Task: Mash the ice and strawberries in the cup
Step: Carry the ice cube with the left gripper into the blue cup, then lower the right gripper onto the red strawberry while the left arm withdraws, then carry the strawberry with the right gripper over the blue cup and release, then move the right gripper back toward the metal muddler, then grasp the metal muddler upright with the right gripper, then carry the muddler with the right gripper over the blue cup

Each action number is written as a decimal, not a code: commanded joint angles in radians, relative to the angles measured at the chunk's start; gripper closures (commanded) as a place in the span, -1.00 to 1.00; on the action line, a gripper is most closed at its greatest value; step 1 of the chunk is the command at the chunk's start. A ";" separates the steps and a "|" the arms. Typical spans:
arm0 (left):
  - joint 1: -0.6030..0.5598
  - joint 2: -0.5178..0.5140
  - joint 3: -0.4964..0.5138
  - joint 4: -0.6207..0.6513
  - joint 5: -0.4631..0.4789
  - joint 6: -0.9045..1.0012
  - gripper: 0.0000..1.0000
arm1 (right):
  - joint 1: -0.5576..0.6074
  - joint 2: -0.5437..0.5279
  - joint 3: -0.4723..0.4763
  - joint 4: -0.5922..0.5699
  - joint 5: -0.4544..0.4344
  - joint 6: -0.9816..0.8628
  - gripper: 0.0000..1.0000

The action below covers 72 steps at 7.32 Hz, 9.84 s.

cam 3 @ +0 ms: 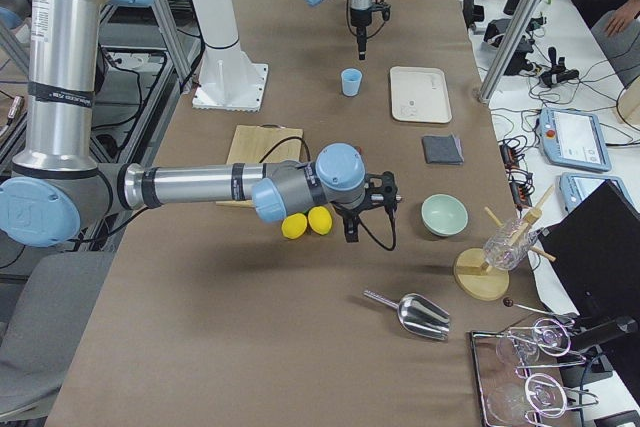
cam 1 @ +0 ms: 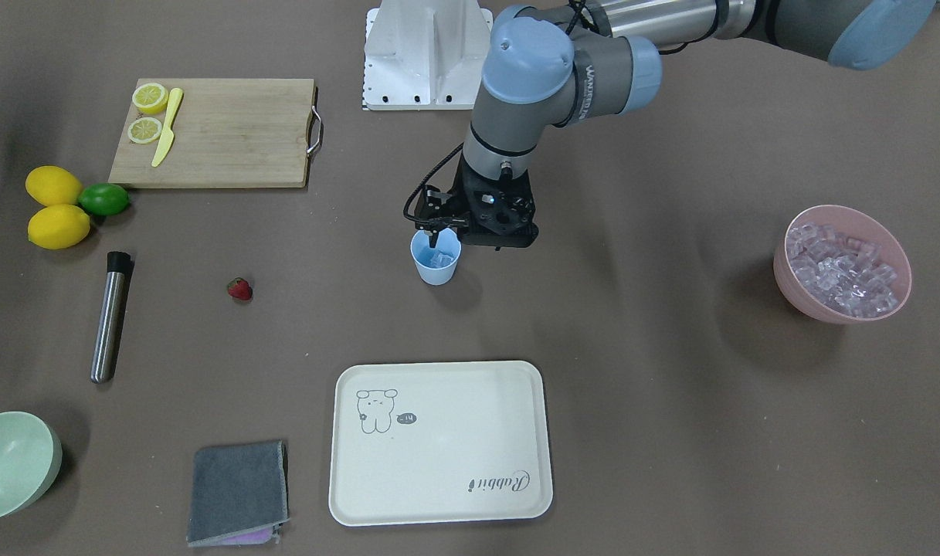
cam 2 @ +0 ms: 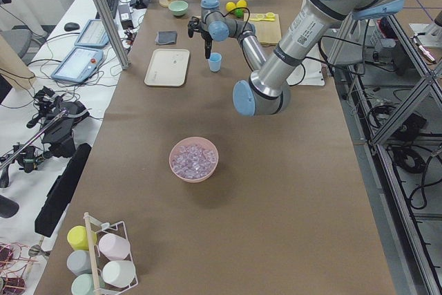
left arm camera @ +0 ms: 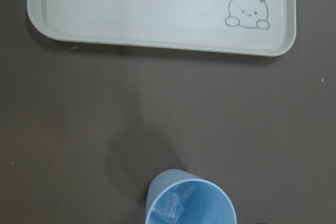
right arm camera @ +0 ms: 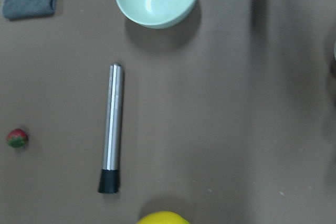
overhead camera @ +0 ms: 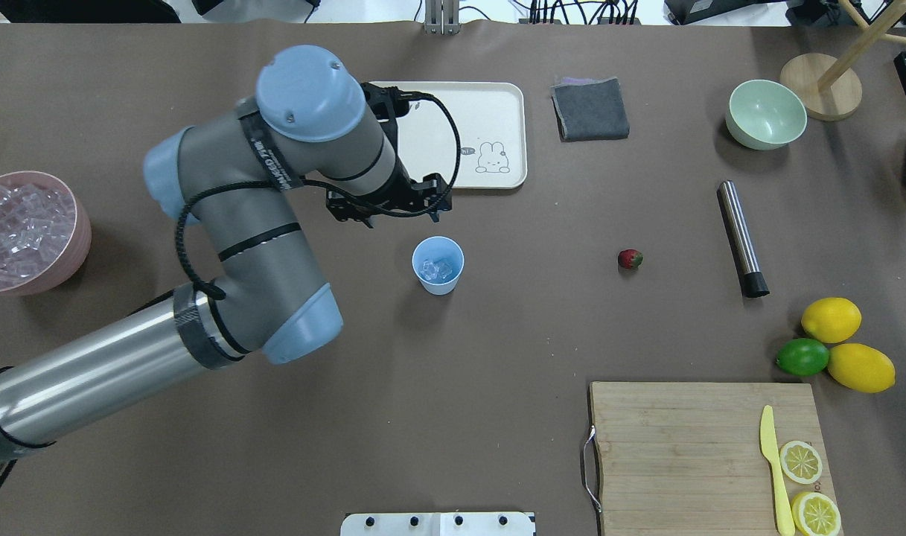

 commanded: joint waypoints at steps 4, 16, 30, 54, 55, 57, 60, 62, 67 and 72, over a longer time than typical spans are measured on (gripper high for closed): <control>-0.167 0.354 -0.238 0.005 -0.034 0.278 -0.95 | -0.532 0.297 0.006 0.002 -0.332 0.494 -0.98; -0.199 0.376 -0.252 0.006 -0.021 0.266 -0.95 | -0.705 0.452 -0.207 0.003 -0.477 0.466 0.75; -0.480 0.656 -0.339 0.092 -0.158 0.682 -0.95 | -0.906 0.928 -0.202 -0.219 -0.690 0.837 1.00; -0.467 0.603 -0.272 0.064 -0.130 0.691 -0.95 | -0.456 0.506 -0.509 -0.004 -0.323 0.265 -0.62; -0.467 0.603 -0.270 0.066 -0.130 0.691 -0.95 | -0.455 0.503 -0.508 -0.003 -0.322 0.263 -0.16; -0.467 0.604 -0.276 0.066 -0.119 0.690 -0.95 | -0.452 0.492 -0.511 -0.003 -0.325 0.251 0.87; -0.467 0.606 -0.276 0.066 -0.118 0.690 -0.95 | -0.409 0.506 -0.361 -0.009 -0.328 0.260 1.00; -0.467 0.601 -0.276 0.066 -0.119 0.690 -0.95 | -0.412 0.506 -0.174 -0.001 -0.385 0.272 1.00; -0.478 0.615 -0.289 0.074 -0.122 0.671 -0.95 | -0.562 0.656 0.057 0.005 -0.527 0.285 1.00; -0.474 0.597 -0.266 0.077 -0.126 0.612 -0.95 | -0.763 0.658 0.011 0.557 -0.838 0.323 1.00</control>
